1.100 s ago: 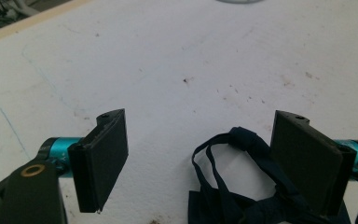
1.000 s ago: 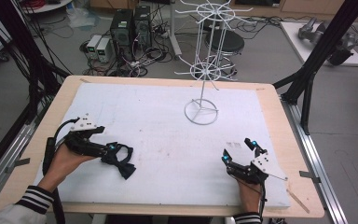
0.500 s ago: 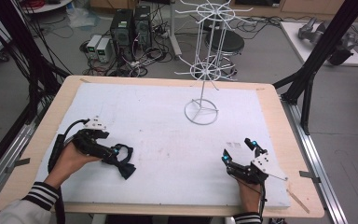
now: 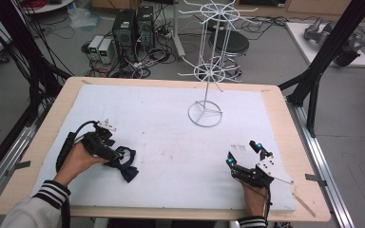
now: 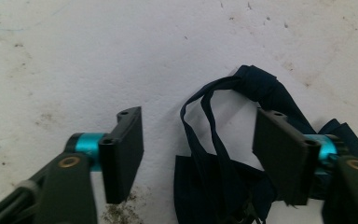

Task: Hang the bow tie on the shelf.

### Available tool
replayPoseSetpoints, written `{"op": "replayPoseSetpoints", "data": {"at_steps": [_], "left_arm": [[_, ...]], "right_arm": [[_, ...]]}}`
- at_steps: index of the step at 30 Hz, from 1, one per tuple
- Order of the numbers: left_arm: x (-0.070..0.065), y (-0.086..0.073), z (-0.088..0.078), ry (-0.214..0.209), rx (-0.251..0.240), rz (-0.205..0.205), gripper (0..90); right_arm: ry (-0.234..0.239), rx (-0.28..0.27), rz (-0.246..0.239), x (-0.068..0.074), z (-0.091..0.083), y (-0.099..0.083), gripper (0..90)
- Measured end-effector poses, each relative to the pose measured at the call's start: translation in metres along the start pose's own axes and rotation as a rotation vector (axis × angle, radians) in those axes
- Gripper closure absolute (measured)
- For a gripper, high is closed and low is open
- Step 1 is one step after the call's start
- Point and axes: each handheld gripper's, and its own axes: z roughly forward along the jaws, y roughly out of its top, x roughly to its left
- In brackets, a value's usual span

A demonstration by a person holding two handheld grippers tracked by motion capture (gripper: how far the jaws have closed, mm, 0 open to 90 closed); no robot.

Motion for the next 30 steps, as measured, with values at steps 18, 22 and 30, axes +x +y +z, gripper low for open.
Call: {"op": "replayPoseSetpoints", "data": {"at_steps": [18, 22, 30], "left_arm": [[0.0011, 0.0026, 0.0088, 0.010, 0.065, -0.021, 57.9], [-0.0010, 0.0032, 0.0080, 0.004, 0.063, -0.014, 69.8], [-0.0039, 0.0026, 0.0040, 0.025, 0.021, 0.007, 82.7]], "right_arm": [[-0.003, 0.000, 0.002, 0.0003, -0.0003, -0.0001, 10.3], [-0.002, 0.000, 0.002, 0.0003, -0.0004, -0.0001, 10.3], [-0.002, -0.001, 0.002, 0.0003, -0.0004, -0.0002, 10.3]]}}
